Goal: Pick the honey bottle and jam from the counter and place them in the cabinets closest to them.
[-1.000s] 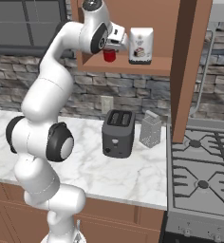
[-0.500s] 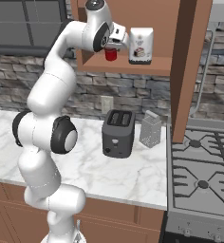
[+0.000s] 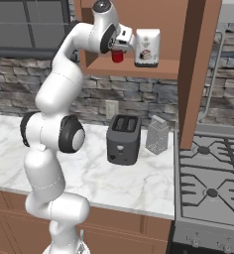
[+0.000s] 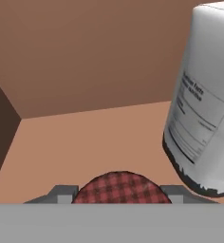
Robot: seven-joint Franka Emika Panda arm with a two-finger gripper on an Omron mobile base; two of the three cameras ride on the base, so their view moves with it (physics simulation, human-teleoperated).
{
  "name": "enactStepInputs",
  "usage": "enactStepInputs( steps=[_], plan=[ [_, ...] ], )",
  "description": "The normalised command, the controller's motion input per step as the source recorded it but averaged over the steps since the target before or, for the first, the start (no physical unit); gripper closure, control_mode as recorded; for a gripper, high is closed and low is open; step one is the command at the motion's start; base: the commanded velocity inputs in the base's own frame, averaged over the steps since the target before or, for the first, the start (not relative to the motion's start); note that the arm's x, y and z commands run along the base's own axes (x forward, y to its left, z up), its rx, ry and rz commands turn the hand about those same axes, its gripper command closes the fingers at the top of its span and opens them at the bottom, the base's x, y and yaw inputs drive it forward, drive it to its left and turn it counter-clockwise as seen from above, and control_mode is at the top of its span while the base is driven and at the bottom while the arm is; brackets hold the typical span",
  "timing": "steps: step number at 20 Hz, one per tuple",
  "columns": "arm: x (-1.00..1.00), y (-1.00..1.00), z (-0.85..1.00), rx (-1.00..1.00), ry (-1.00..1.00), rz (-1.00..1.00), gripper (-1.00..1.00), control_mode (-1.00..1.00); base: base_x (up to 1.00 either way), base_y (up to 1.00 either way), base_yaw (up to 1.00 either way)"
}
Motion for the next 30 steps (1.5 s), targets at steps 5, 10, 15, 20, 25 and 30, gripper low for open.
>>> enactStepInputs(
  steps=[5,10,15,20,25,30],
  plan=[
    [0.04,0.00,0.00,0.00,0.00,0.00,1.00,-1.00,0.00,0.00,0.00],
    [0.16,0.00,-0.01,0.00,0.00,0.00,1.00,-1.00,0.00,0.00,0.00],
    [0.17,0.00,-0.03,0.00,0.00,0.00,-1.00,-1.00,0.00,0.00,0.00],
    [0.07,0.00,0.00,0.00,0.00,0.00,-1.00,-1.00,0.00,0.00,0.00],
    [0.03,0.00,0.00,0.01,0.00,0.00,-1.00,-1.00,0.00,0.00,0.00],
    [-0.37,-0.04,0.00,0.02,0.00,0.00,-1.00,-1.00,0.00,0.00,0.00]
  ],
)
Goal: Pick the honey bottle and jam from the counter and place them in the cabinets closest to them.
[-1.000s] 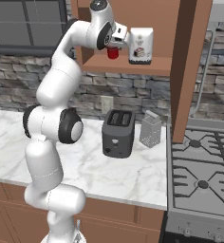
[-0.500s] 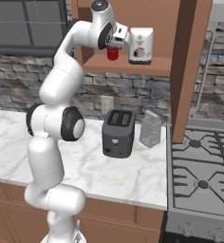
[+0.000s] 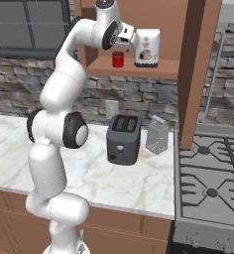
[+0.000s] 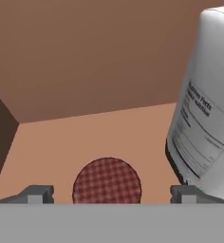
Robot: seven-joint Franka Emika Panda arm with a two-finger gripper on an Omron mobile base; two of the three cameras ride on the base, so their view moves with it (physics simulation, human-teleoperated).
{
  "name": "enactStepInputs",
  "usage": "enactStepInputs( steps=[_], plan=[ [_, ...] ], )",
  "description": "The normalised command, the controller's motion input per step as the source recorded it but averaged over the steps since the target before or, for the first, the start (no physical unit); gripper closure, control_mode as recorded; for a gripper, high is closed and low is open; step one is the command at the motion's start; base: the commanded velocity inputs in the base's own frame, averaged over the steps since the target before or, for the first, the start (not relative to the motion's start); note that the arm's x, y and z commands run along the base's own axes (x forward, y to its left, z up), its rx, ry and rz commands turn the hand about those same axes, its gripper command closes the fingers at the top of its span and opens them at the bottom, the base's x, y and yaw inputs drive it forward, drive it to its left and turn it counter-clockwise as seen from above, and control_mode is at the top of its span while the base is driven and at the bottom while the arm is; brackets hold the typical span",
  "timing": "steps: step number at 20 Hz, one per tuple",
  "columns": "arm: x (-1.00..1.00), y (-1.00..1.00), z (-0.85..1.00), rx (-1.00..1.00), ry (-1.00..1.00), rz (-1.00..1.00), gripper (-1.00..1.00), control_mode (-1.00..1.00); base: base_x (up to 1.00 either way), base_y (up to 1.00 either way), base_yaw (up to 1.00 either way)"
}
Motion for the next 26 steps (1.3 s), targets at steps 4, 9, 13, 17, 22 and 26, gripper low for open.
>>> enactStepInputs(
  steps=[4,9,13,17,22,26],
  plan=[
    [-0.98,-0.08,-0.01,0.00,-0.02,0.00,-1.00,-1.00,0.00,0.00,0.00],
    [-1.00,-0.04,-0.06,0.00,-0.03,0.01,-1.00,-1.00,0.00,0.00,0.00],
    [-1.00,0.00,-0.16,0.00,-0.03,0.02,-1.00,-1.00,0.00,0.00,0.00],
    [-1.00,0.00,-0.33,-0.01,-0.15,0.00,-1.00,-1.00,0.00,0.00,0.00],
    [-1.00,0.04,-0.32,-0.04,-0.16,0.04,-1.00,-1.00,0.00,0.00,0.00],
    [-0.91,0.00,-0.12,-0.03,-0.36,0.01,-1.00,-1.00,0.00,0.00,0.00]
  ],
)
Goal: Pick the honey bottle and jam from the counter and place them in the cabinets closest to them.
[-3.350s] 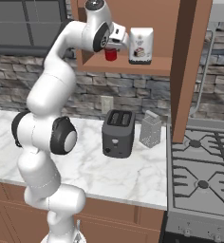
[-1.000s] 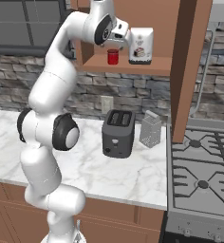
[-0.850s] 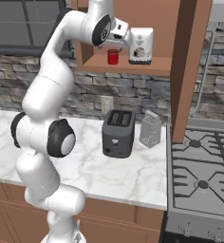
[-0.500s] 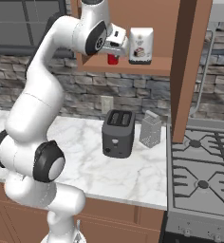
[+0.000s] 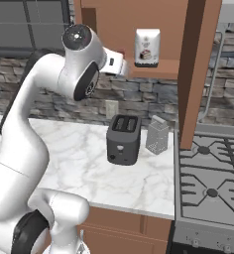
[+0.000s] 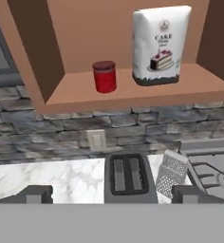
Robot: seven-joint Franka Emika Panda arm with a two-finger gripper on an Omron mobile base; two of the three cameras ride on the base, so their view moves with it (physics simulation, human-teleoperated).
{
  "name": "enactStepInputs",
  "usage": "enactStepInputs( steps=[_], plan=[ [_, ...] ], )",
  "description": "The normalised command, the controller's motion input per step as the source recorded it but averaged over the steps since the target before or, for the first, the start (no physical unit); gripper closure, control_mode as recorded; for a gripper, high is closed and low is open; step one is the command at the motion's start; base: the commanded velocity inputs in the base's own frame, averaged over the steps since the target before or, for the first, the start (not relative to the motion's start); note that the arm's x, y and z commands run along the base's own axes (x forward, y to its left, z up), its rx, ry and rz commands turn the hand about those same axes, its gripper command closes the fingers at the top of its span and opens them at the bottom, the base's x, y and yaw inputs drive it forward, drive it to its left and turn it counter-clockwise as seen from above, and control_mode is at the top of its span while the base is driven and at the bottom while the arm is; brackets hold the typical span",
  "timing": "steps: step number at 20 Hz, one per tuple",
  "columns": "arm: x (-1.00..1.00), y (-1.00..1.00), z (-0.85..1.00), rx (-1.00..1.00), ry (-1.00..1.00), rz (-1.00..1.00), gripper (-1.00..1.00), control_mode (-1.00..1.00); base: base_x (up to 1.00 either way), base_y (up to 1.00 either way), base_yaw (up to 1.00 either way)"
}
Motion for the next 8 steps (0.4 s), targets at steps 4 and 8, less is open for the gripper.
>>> enactStepInputs(
  steps=[4,8],
  plan=[
    [-0.88,0.00,0.00,0.00,-0.29,0.04,-1.00,-1.00,0.00,0.00,0.00],
    [-0.89,0.08,-0.01,-0.01,-0.26,0.04,-1.00,-1.00,0.00,0.00,0.00]
  ],
)
